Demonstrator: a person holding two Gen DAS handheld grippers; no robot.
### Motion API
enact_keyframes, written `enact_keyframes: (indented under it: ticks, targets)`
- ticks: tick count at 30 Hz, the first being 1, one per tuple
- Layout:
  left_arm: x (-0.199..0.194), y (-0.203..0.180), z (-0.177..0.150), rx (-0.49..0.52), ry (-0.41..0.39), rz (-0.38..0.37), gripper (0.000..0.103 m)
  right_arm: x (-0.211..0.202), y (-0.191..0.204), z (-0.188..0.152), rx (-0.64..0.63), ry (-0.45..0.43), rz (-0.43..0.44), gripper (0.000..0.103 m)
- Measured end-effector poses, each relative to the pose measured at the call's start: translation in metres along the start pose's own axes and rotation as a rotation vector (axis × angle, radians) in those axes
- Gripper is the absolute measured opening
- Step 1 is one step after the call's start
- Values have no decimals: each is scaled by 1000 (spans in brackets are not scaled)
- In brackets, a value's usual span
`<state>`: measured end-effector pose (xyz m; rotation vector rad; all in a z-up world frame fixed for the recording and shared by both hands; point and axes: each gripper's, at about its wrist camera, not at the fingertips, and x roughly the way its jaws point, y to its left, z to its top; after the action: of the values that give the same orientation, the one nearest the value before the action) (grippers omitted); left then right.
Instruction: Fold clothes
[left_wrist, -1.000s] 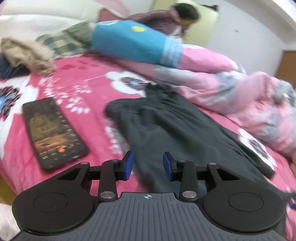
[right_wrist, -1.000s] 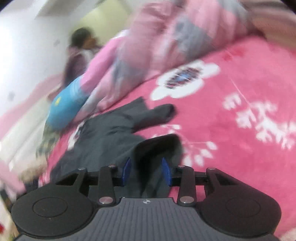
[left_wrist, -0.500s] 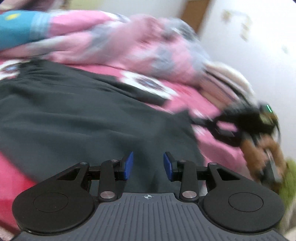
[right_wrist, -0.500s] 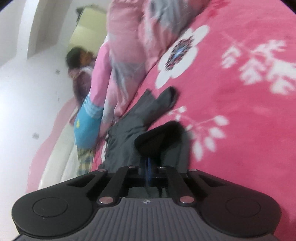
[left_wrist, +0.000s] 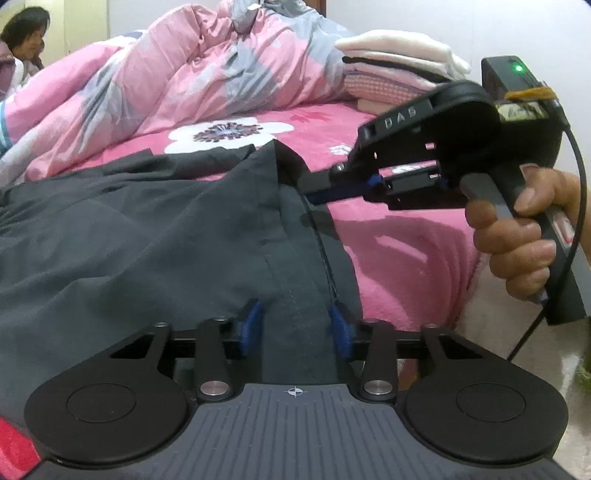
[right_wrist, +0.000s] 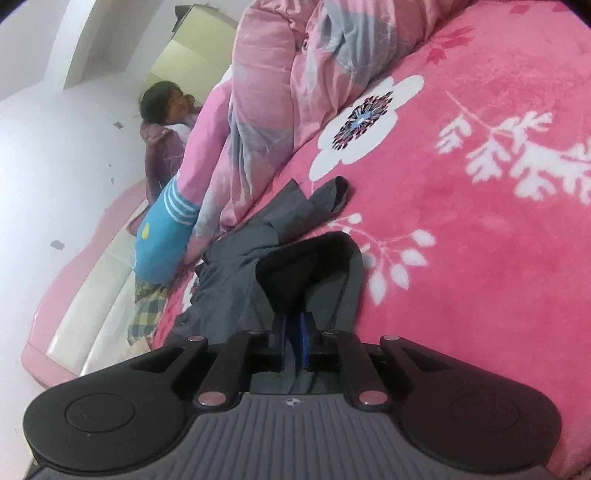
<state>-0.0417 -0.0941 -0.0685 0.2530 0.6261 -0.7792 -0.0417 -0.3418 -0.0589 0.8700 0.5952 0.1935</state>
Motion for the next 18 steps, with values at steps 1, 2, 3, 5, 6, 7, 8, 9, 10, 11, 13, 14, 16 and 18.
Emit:
enact_keyframes:
  ticks: [1,2,3,5,6,7,8,9,10,11,13,14,16,18]
  targets:
    - [2,-3,0,11,3,10,20,-1,-1,-1,-5,1,-1,9]
    - [2,-4,1,11,4,11,11,-1,-3,-2,-3,1,-2,9]
    - [0,-1,1,-3,0,2,7,-3,-5,-2,6,-1,0,10]
    - [-6,2,1,-13,-10,-12,5,-5,-9,-1,22,-9,7,10]
    - [-8,3,1,-11,-17,-16,3,-6,-11,0,30,-15,9,10]
    - [-11,4,0,-9,-24,-21,3,-7,-13,1,38,-21,10,10]
    - [-15,4,0,-7,-33,-37,2,-9,-15,1,45,-27,9,10]
    - [-19,5,-1,-6,-45,-66,2,-10,-17,2,53,-34,7,10]
    - [-23,6,-2,2,-53,-93,2,-11,-19,3,61,-41,6,10]
    - [-26,5,-3,17,-58,-118,2,-13,-22,3,71,-47,1,10]
    - [-27,1,-9,51,-40,-145,2,-15,-27,4,93,-59,-9,10]
    - [-26,0,-12,64,-23,-156,2,-16,-29,4,102,-66,-16,10]
    - [-20,-1,-18,62,12,-183,2,-17,-33,6,122,-80,-29,10]
    - [-14,2,-22,46,35,-202,3,-19,-37,7,142,-103,-44,10]
